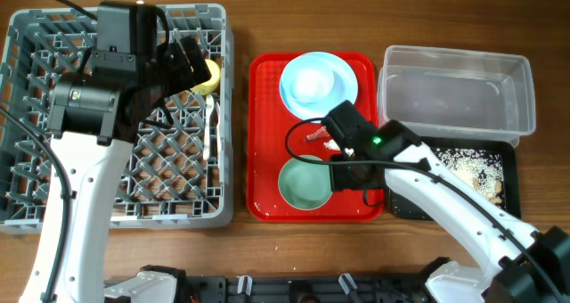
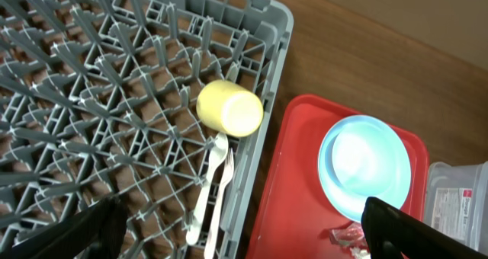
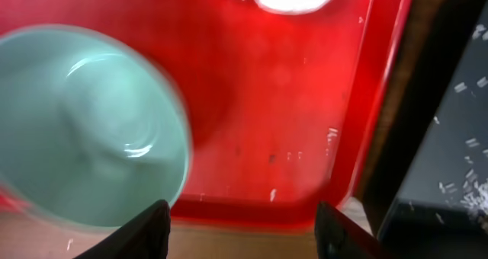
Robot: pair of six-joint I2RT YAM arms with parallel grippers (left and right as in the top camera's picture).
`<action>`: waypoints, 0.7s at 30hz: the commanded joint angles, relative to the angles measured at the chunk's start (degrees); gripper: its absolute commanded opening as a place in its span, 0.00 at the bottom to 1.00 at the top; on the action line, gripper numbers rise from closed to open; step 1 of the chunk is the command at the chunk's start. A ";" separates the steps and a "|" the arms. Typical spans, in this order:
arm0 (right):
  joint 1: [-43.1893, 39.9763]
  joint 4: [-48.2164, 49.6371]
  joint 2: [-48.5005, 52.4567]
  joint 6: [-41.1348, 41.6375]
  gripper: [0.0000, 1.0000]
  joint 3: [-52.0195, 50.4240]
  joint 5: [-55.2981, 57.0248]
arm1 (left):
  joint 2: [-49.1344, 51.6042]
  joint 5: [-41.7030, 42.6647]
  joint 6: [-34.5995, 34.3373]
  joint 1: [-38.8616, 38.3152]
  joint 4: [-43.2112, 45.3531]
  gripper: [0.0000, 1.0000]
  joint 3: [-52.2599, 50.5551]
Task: Sort waste into correct bins and load items into the dishwasher rack
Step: 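Carry the empty green bowl back onto the red tray and release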
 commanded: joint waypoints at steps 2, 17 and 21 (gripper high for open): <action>-2.54 7.54 -0.11 -0.37 0.61 -7.43 5.03 | -0.24 -0.35 -0.13 0.26 0.13 1.00 0.50; -8.76 22.99 4.44 -0.61 0.65 -12.87 10.16 | -0.24 -0.35 -0.15 0.26 0.13 1.00 0.50; -8.76 23.98 7.34 -1.07 0.64 -12.87 10.36 | -0.24 -0.35 -0.13 0.26 0.13 1.00 0.50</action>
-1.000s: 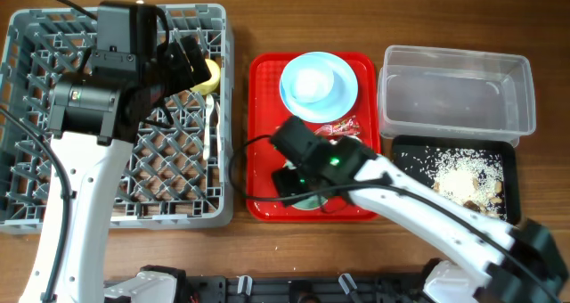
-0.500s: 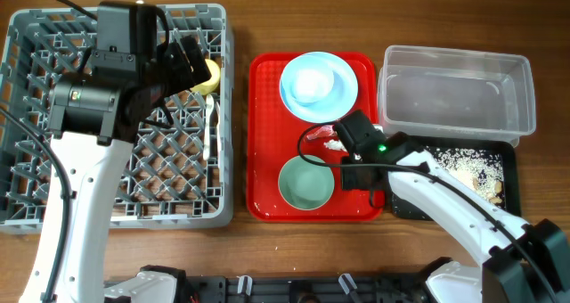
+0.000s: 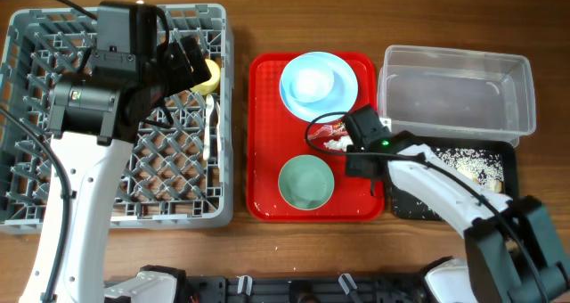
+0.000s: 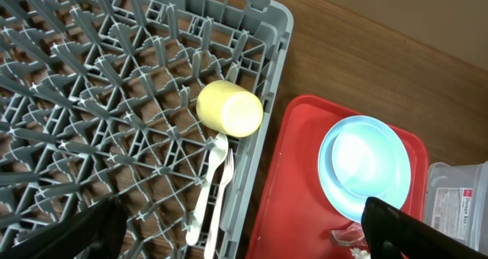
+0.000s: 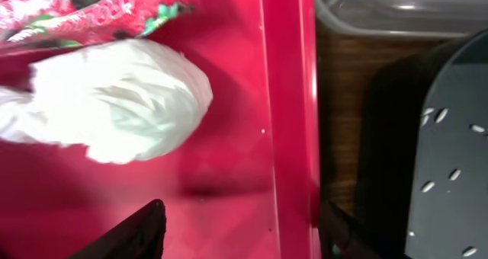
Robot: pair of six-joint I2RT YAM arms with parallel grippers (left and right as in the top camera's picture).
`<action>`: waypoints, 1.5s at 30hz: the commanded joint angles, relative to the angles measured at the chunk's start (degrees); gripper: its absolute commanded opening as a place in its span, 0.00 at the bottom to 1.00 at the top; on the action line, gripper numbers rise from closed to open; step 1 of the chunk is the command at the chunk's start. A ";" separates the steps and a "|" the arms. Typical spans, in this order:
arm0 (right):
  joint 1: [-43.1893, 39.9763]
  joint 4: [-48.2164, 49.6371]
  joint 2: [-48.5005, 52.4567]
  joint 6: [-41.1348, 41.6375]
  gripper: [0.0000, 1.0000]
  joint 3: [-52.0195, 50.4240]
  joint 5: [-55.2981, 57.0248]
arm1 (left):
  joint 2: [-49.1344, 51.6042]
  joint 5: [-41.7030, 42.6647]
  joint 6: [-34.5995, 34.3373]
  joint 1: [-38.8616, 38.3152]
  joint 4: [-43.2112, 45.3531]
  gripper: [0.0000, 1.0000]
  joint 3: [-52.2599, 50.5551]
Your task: Sort waste into correct bins and load items into the dishwasher rack
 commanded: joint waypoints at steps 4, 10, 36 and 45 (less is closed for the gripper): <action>-0.24 0.39 3.02 -3.89 0.62 -0.35 -0.63 | -0.24 -0.35 -0.13 0.26 0.15 1.00 0.50; -0.24 3.67 3.02 -11.39 0.56 -0.33 -6.91 | -0.24 -0.35 -0.13 0.26 0.15 1.00 0.50; -22.84 -2.51 8.79 -20.76 0.04 24.06 -19.63 | -0.24 -0.35 -0.13 0.26 0.15 1.00 0.50; -22.84 -3.06 8.68 -27.61 0.05 24.06 -34.18 | -0.24 -0.35 -0.13 0.26 0.15 1.00 0.50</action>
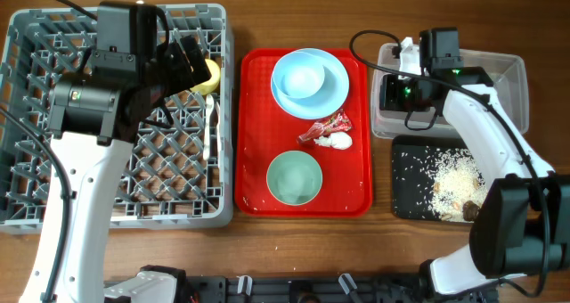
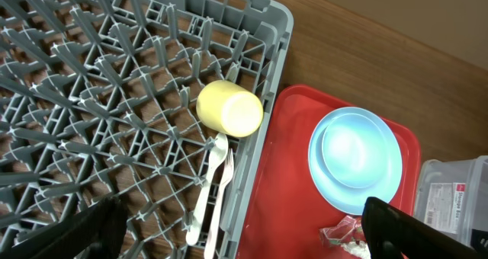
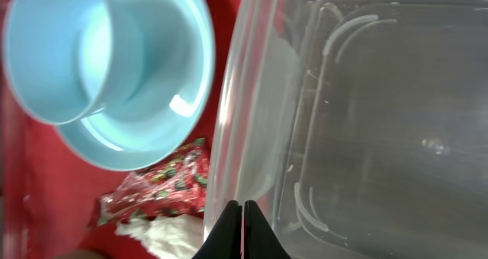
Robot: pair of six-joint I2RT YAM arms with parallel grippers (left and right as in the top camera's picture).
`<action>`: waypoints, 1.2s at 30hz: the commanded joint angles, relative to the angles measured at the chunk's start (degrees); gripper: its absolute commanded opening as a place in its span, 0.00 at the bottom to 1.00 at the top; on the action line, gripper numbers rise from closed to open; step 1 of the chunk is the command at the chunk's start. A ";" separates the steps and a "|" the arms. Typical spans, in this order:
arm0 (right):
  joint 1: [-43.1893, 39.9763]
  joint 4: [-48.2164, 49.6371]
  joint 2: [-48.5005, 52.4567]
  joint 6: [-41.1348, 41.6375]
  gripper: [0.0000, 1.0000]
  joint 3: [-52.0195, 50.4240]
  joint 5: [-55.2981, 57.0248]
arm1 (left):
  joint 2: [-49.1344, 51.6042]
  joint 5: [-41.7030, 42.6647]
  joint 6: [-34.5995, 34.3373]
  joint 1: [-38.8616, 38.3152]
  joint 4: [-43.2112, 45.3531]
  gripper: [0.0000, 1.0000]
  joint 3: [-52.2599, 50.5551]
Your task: Sort waste into correct bins and load items into the dishwasher rack
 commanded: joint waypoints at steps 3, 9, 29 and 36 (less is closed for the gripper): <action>0.13 0.04 0.26 -5.35 0.06 -0.07 -5.88 | -0.24 -0.35 -0.11 0.26 0.15 1.00 0.50; 0.07 -13.92 -5.86 -1.66 0.32 12.57 6.03 | -0.24 -0.35 -0.11 0.26 0.15 1.00 0.50; 0.09 -11.28 -16.90 32.02 0.04 -29.46 11.65 | -0.24 -0.35 -0.11 0.26 0.15 1.00 0.50; 0.15 -9.79 -16.90 12.92 0.04 -29.66 -5.40 | -0.24 -0.35 -0.13 0.26 0.15 1.00 0.50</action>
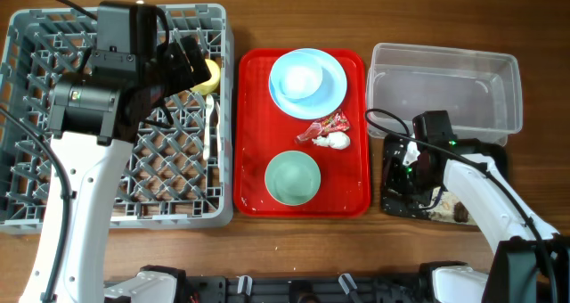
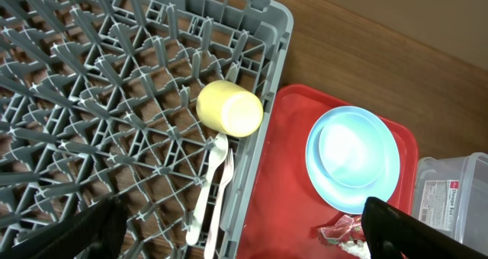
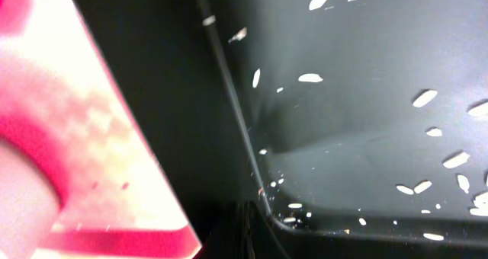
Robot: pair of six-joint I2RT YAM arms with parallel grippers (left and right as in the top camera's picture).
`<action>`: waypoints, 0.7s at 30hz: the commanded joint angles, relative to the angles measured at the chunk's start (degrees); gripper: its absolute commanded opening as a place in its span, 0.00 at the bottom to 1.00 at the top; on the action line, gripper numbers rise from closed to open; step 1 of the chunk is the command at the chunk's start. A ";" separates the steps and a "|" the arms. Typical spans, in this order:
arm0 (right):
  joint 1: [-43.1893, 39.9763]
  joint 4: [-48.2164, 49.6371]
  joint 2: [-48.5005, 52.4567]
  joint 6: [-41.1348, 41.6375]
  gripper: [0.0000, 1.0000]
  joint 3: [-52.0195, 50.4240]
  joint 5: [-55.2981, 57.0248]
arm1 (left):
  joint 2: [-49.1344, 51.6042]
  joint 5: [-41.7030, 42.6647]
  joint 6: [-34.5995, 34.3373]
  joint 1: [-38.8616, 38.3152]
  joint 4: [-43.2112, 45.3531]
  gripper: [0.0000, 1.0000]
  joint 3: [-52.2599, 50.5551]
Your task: Sort waste into correct bins and load items into the dishwasher rack
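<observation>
The grey dishwasher rack (image 1: 53, 116) holds a yellow cup (image 1: 207, 76) and white forks (image 1: 211, 134). My left gripper (image 1: 185, 61) hangs open over the rack's right side, nothing between its fingers; its wrist view shows the cup (image 2: 229, 110) and forks (image 2: 210, 190). The red tray (image 1: 254, 116) carries a light blue bowl on a plate (image 1: 307, 78), a red wrapper (image 1: 328, 126), a white tissue (image 1: 337, 141) and a green bowl (image 1: 293, 178). My right gripper (image 1: 401, 174) is shut, its tips (image 3: 248, 228) at the left rim of the black bin (image 3: 366, 99).
A clear plastic bin (image 1: 445, 94) stands behind the black bin (image 1: 476, 151), which holds scattered rice. A strip of bare wood separates the rack from the tray. The right arm's cable loops over the tray's right edge.
My right gripper, still shut, has gone from the clear bin's left wall down to the black bin's left rim. Both bins sit slightly further left. The left arm has not moved.
My right gripper was open over the tray beside the green bowl, then open by the tissue at the tray's right edge. Later it was shut at the clear bin's left wall and the tray lay further left. Now it is at the black bin.
</observation>
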 commanded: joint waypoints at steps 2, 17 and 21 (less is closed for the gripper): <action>0.15 -1.05 -0.20 -7.85 0.04 -0.11 -6.03 | -0.24 -0.35 -0.13 0.26 0.15 1.00 0.50; 0.13 -3.04 -0.70 -8.90 0.24 5.99 -0.79 | -0.24 -0.35 -0.13 0.26 0.15 1.00 0.50; 0.13 -5.84 -0.70 -11.61 0.26 10.12 1.97 | -0.24 -0.35 -0.15 0.26 0.15 1.00 0.50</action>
